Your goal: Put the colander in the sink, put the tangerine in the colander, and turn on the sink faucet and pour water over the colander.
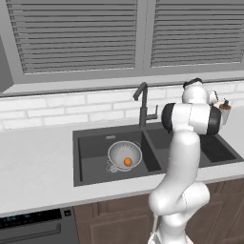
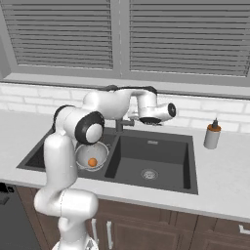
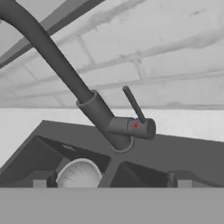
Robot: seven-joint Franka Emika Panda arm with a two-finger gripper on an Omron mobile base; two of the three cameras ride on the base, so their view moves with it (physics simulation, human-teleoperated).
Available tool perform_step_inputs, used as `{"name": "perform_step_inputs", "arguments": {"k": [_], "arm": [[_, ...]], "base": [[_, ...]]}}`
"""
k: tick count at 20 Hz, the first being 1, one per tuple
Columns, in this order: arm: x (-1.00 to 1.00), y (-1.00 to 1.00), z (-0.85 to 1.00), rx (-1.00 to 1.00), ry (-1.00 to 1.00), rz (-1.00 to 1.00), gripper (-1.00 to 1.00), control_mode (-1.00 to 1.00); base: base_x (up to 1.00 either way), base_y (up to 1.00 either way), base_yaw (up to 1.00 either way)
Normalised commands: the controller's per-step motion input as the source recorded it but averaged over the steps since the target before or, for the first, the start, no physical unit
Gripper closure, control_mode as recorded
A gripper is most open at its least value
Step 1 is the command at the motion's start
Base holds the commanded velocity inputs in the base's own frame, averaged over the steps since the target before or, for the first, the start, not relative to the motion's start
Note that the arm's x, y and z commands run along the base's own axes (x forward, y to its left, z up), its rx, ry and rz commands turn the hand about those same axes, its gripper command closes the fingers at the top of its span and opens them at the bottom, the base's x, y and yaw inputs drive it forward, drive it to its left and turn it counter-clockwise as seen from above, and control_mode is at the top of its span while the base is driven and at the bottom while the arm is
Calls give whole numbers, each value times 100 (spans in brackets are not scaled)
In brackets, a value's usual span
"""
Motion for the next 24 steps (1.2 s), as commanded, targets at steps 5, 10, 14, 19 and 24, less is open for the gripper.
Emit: {"name": "perform_step_inputs", "arguments": {"k": [5,10,14,19,24], "arm": [[54,13,-32,6,0,4,-100,-100],[52,21,-14,8,0,1,-100,-100],[43,22,-13,7,0,0,-100,-100],[4,22,-5,4,0,0,-100,-100],[0,34,0,2,0,0,-100,-100]], "base": [[0,0,0],[0,0,0],[0,0,0],[0,0,0],[0,0,0]]}}
